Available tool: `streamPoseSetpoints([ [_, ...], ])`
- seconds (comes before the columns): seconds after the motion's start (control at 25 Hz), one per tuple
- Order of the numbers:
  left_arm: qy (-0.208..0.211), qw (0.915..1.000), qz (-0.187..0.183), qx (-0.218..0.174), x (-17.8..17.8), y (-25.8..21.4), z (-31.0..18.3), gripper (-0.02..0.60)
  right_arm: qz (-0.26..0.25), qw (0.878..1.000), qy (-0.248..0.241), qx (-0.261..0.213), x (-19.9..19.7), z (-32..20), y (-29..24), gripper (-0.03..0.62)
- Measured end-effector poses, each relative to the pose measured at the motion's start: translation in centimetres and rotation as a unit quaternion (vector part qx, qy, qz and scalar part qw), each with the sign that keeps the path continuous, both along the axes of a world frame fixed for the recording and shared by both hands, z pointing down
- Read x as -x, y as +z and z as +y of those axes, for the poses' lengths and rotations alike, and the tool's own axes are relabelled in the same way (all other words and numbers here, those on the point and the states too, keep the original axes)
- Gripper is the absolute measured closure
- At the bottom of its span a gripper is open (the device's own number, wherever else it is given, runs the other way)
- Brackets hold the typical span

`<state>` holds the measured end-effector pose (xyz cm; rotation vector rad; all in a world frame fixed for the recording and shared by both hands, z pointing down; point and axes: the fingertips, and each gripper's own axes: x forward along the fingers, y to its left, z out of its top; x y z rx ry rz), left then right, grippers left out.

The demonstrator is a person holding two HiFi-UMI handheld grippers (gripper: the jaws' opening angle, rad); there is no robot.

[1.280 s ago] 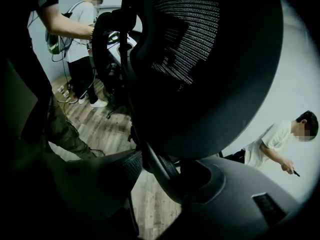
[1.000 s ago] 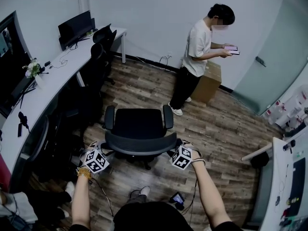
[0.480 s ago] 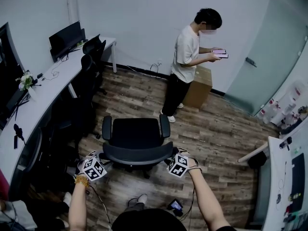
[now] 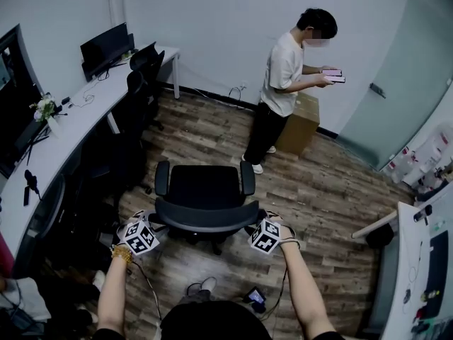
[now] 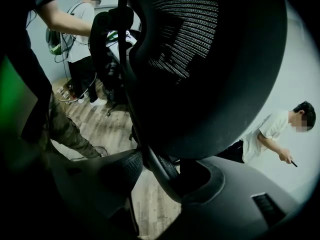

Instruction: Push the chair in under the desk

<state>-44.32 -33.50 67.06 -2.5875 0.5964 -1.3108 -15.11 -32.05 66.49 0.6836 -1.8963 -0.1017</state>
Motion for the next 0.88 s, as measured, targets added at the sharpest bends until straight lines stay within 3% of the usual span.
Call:
streamPoseSetpoints([
  [0.16,-0.001,0.9999,0.008,-0.012,-0.1,0.1,-0.3,0.353,-0.001,1.000,0.006,-0.005,0.0,0.2,0.3,0.359],
  [0.88,0.043,0.9988,0.000,0.023,-5.7,0.5,0.5,0.359,0.013,0.998,0.060,0.009,-5.3,3.7,0.6,0.361],
])
